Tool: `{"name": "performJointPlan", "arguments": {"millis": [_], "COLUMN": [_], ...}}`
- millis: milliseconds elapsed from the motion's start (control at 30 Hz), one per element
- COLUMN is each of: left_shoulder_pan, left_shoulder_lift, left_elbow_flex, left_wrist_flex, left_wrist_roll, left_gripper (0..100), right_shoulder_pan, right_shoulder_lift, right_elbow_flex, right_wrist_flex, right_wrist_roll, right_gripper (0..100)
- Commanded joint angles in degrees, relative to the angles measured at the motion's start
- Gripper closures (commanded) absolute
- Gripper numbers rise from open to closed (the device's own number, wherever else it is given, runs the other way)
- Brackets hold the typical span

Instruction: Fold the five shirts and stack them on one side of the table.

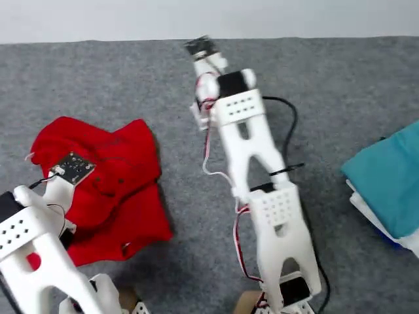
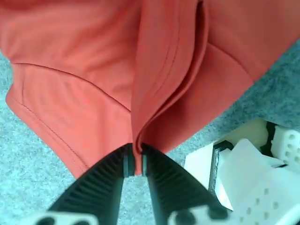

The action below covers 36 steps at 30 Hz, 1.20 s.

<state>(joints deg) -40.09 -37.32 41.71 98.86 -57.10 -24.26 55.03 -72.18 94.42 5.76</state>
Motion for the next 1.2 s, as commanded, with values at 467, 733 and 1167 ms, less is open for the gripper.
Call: {"name": "performJointPlan", "arguments": {"millis": [467,733,1167], "left_shoulder_pan": [-0.44,-0.44,-0.44], "left_shoulder_lift": [-1.49,-1.49,-1.49], "left_elbow_flex": [-0.22,0.22,2.51], "left_wrist_flex": [0.88,0.79,0.7], "left_wrist_roll": [-0.26,-0.26,-0.26], "left_gripper": [100,100,100], "right_shoulder_pan": [-12.09,-15.08,-17.1], "right_shoulder_lift": [16.13,16.31,16.31], "right_elbow_flex": [-23.47,-18.02,-4.75], "right_wrist_flex": [-10.95,-14.37,-22.46], "right_wrist_roll": [-0.88,-0.88,-0.97], "right_gripper": [79.8,81.1,81.2]}}
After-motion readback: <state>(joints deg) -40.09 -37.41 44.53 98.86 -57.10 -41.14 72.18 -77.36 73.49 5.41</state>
